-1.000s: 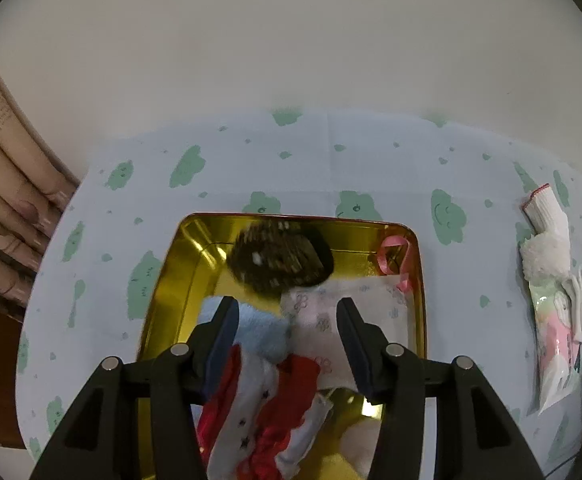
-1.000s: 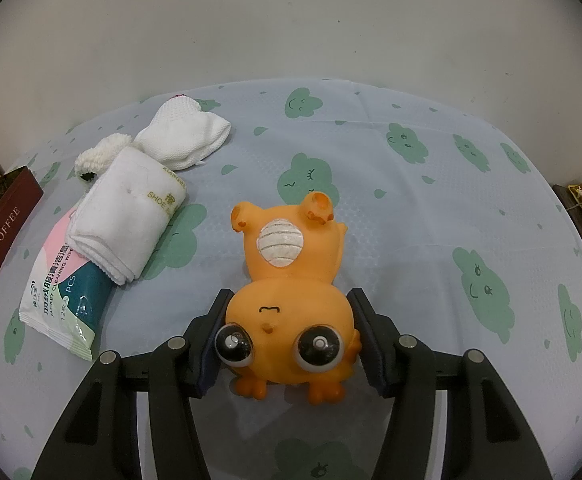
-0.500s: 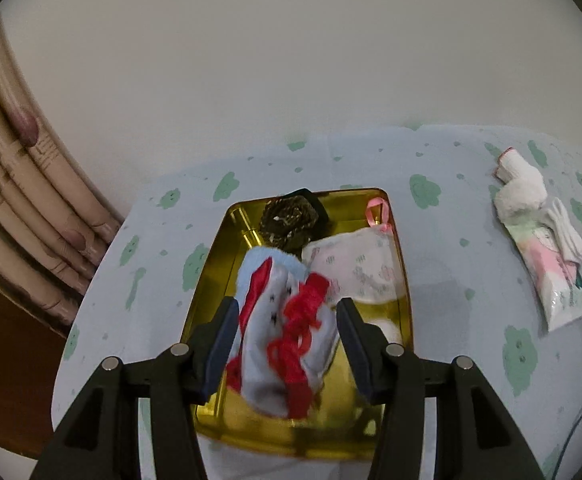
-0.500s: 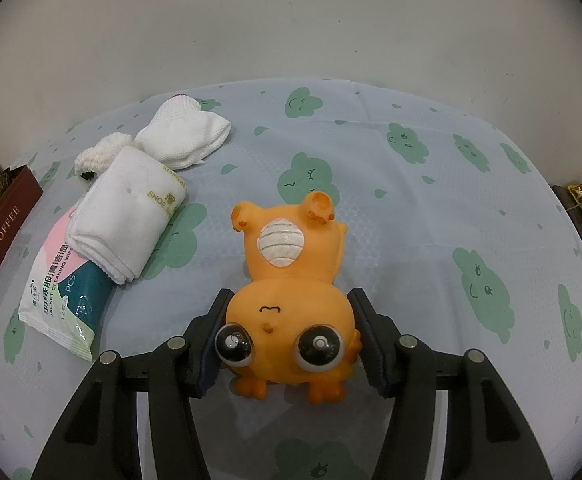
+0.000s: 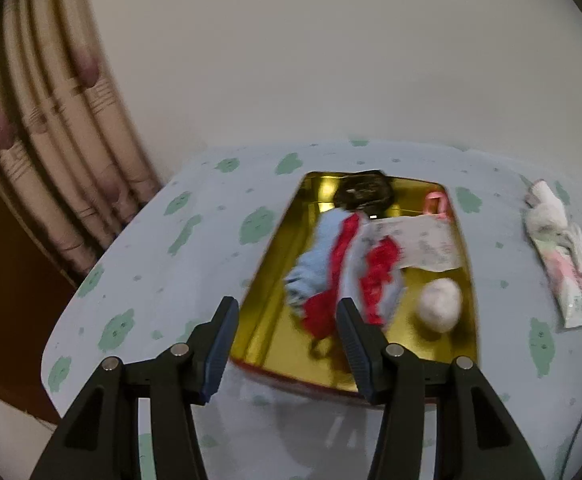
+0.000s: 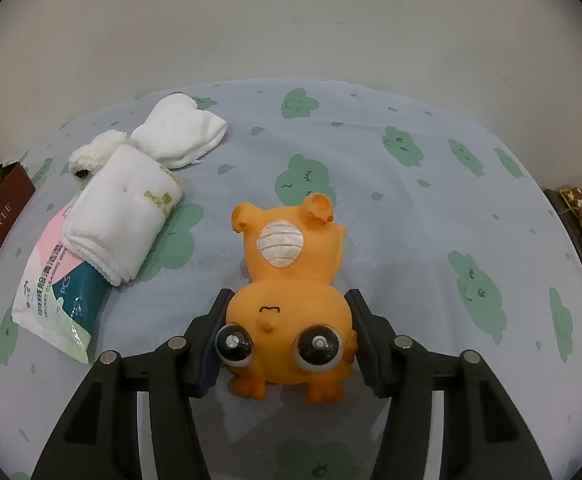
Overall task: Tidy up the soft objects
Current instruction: 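Carry the orange rubber toy into the tin and open the right gripper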
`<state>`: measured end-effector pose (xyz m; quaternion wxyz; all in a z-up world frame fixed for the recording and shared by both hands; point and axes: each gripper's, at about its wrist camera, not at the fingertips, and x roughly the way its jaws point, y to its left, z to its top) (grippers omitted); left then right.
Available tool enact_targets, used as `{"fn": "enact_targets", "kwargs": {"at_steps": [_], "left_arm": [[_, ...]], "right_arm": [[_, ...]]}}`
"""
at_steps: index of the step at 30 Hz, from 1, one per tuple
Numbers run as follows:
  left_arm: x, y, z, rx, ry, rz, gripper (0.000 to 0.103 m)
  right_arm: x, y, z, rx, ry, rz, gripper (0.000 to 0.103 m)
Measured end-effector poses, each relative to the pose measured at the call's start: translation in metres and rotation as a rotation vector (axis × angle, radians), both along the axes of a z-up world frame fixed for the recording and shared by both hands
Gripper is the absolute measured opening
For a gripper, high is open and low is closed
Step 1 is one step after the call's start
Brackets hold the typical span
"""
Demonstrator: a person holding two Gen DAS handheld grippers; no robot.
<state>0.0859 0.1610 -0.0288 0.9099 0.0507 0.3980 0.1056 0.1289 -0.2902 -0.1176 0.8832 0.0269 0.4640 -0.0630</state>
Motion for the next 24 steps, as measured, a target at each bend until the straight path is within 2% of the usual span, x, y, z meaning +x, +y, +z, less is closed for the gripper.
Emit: {"fn": "enact_targets", "kwargs": {"at_steps": [4, 7, 9, 12, 18, 24], "left_arm": [[-0.009, 0.013, -0.003, 0.025, -0.015, 0.034, 0.052], [-0.014, 0.020, -0.002, 0.015, -0.033, 0.048, 0.052], [-0.016, 0.024, 0.000, 0.033, -0.045, 0.069, 0.052], [-0.018, 0.029, 0.002, 0.040, -0.058, 0.076, 0.052], [-0.019, 0.039, -0.003, 0.026, -0.034, 0.099, 0.052], [-0.026, 0.068, -0.004, -0.062, -0.033, 0.180, 0.052]], "right_arm": [[0.000, 0.005, 0.011, -0.019, -0.004, -0.012, 0.051], [-0.004, 0.011, 0.027, -0.044, -0.030, -0.011, 0.051], [-0.007, 0.016, 0.038, -0.027, -0.042, -0.007, 0.051], [-0.012, 0.032, 0.053, -0.031, -0.055, 0.032, 0.051], [-0.011, 0.094, 0.082, -0.017, -0.079, 0.153, 0.051], [-0.009, 0.179, 0.104, 0.010, -0.102, 0.346, 0.051]]}}
